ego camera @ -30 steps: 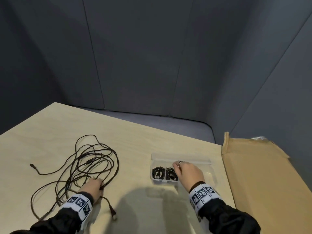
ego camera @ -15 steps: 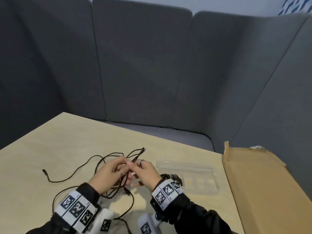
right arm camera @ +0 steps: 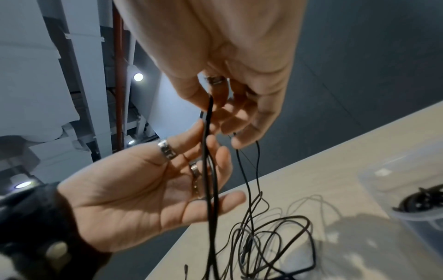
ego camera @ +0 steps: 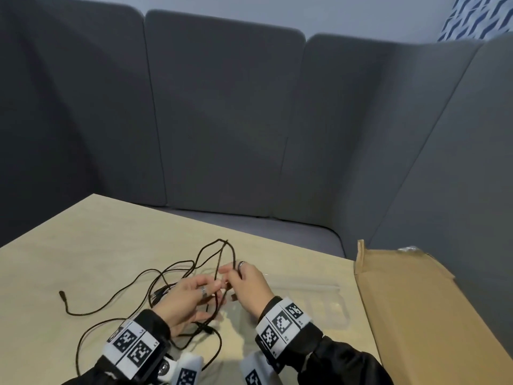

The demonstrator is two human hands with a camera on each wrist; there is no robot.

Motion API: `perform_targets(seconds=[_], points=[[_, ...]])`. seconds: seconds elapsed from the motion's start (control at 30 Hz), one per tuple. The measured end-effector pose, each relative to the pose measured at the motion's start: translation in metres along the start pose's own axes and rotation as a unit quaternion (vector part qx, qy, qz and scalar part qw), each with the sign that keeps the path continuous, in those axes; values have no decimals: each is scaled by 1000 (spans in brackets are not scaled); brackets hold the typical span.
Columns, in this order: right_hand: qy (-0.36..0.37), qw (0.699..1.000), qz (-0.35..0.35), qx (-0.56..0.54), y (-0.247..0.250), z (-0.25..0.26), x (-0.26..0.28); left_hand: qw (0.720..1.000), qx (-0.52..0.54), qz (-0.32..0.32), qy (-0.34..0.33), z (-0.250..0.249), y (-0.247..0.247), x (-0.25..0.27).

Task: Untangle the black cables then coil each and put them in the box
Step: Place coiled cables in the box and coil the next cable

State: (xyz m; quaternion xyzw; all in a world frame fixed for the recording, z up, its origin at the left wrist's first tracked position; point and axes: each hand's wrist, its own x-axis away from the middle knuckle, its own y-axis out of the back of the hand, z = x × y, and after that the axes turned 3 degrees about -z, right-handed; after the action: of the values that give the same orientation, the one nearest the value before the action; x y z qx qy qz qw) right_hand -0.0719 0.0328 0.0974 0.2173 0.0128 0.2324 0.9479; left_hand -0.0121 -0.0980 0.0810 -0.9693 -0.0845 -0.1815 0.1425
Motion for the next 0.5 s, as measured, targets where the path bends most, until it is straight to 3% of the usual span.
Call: perform_targets(seconds=[0.13,0.2,0.27,0.4,0.5], points=[[-43,975,-62,-208,40,14,7,987,35,-141,-60,-8,26,-19],[-44,950,-87,-297,71,18,10,972,1,-214,-92,-12,56,-28],[-33,937,-142,-318,102,21,12,954,-65,-274,-104,-16,87,-36],[10,914,-242,-325,143,24,21,871,-253,-404,-122,-19,148,-50],[22,924,-231,-305,145,29,32,797,-415,-437,-26,-20,159,-50]])
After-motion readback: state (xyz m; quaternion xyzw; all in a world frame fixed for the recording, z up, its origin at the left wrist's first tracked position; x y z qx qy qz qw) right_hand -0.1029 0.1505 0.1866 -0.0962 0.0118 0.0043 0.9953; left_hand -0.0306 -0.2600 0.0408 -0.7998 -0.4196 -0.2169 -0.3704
